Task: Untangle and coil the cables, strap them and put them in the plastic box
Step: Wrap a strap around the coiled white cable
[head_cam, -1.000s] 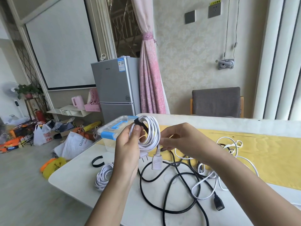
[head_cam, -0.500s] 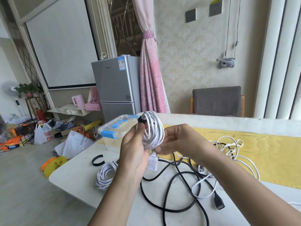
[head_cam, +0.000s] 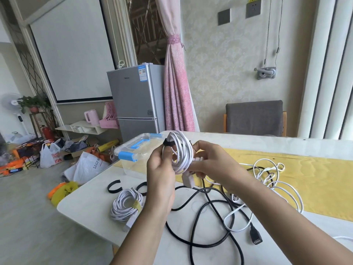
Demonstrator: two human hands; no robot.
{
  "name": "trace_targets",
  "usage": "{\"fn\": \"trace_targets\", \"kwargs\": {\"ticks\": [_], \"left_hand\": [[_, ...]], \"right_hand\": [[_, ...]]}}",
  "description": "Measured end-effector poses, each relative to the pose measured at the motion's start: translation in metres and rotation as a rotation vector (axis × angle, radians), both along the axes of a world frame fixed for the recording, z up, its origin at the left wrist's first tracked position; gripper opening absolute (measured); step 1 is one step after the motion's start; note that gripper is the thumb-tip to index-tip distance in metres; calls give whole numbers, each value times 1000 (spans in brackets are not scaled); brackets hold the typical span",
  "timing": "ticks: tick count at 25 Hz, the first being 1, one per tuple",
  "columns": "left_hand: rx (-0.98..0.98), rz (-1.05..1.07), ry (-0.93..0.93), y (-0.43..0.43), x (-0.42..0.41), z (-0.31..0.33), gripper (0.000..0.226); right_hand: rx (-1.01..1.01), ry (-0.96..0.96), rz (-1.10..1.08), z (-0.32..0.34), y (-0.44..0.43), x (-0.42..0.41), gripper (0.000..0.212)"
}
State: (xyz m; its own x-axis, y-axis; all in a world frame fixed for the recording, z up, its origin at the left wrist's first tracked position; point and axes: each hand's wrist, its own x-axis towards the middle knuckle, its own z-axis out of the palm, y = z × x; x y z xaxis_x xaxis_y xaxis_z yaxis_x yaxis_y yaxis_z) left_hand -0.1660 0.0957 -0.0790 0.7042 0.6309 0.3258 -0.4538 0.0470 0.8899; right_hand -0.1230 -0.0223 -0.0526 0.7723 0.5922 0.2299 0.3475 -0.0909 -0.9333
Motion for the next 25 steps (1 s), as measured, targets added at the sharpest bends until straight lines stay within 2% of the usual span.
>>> {"fn": "trace_targets", "kwargs": {"ticks": [3,5,7,9,12,14,19,22,25], "left_hand": [[244,287,-10,0,4,-1,18],[469,463,-79,-2,1,-1,18],[581,469,-108,-2,-1,-5,17],[497,338,-30,-1,1,-4,14],[43,-125,70,-1,-3,5,14],[-93,-283,78,-5,-10,9,18],[-164,-150,-7,-19,-10,9,24],[-88,-40,22,-19,-4,10,26],[32,-206,64,-21,-11,12,15]], "right_hand": [[43,99,136,2,-4,0,24],[79,161,238,2,-6,2,38],[112,188,229,2,-7,4,34],[99,141,158,4,-7,6,18],[77,108,182,6,-12,12,13],[57,115,209,11,-19,13,11],[72,113,255,8,-19,12,16],[110,80,226,4,-10,7,15],[175,58,105,2,-9,11,28]]}}
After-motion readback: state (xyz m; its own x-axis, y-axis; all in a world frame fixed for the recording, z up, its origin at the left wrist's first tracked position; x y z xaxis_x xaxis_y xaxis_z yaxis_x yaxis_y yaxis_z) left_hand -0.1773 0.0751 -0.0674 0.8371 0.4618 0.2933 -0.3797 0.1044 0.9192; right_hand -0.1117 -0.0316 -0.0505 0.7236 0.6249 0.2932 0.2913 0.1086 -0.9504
